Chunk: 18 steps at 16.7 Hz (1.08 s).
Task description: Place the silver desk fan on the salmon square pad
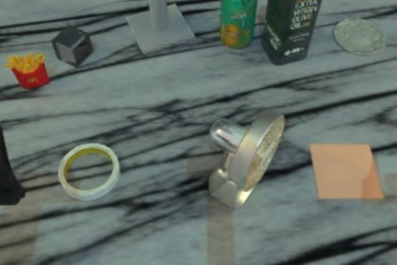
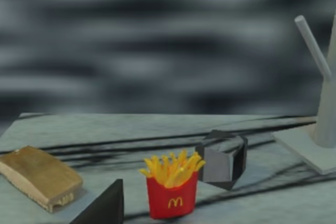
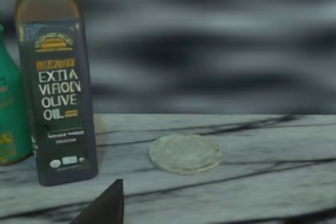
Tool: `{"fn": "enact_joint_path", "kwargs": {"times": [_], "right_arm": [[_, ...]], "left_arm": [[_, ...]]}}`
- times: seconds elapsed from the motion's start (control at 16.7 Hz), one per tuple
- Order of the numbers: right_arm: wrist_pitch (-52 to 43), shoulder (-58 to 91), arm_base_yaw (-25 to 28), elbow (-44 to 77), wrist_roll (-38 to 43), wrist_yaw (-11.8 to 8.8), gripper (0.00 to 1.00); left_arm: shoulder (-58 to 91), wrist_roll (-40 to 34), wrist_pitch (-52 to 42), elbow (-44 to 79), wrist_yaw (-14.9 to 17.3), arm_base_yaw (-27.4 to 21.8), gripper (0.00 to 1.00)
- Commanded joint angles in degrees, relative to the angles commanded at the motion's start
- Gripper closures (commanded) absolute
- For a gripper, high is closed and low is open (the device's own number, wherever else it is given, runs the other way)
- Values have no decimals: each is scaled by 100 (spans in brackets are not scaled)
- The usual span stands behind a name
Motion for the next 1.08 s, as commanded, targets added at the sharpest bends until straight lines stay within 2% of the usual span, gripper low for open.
{"fn": "enact_joint_path", "kwargs": {"times": [0.24,0.48,0.72,1.08], "right_arm": [[-171,175,84,171,125,-5,0],[-1133,1257,514,1211,857,-2,0],[-2558,3214,1165,3036,2065,8,0],[-4906,6802,2301,6524,4228,-2,0]], "left_arm": [[0,0,0,0,0,0,0],[0,0,0,0,0,0,0],[0,0,0,0,0,0,0],[0,0,0,0,0,0,0]]}}
